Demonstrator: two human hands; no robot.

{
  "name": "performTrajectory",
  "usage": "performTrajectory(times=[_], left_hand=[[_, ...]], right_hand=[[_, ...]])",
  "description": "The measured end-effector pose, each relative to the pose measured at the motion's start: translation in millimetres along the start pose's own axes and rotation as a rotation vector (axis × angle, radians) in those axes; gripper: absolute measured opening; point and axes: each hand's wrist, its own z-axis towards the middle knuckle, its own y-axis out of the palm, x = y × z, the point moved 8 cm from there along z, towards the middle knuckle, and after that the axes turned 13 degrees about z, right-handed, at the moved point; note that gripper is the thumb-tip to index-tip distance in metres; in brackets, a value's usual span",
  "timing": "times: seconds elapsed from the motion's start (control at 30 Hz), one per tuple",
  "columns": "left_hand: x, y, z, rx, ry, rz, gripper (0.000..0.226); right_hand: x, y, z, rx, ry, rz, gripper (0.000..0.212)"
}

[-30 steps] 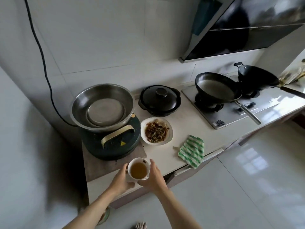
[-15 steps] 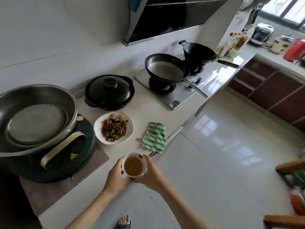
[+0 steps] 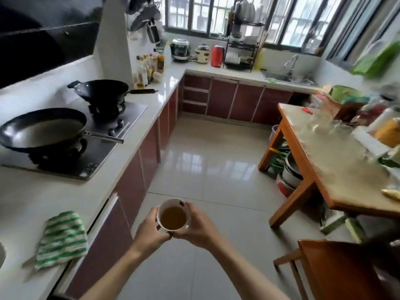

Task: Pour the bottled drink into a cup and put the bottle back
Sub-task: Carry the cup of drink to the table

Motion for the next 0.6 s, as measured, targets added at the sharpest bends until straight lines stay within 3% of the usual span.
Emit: performTrajectory(times=[0.3, 0.6], left_hand=[[184, 178, 76, -0.244, 0.182, 0.091, 0.067], [299, 340, 164, -0.458, 0.378, 0.164, 0.066]], right_hand=[[110, -224, -36, 0.269, 0.12, 0.018, 0.091], [203, -387, -46, 0.49, 0.28, 0.07, 0.085]])
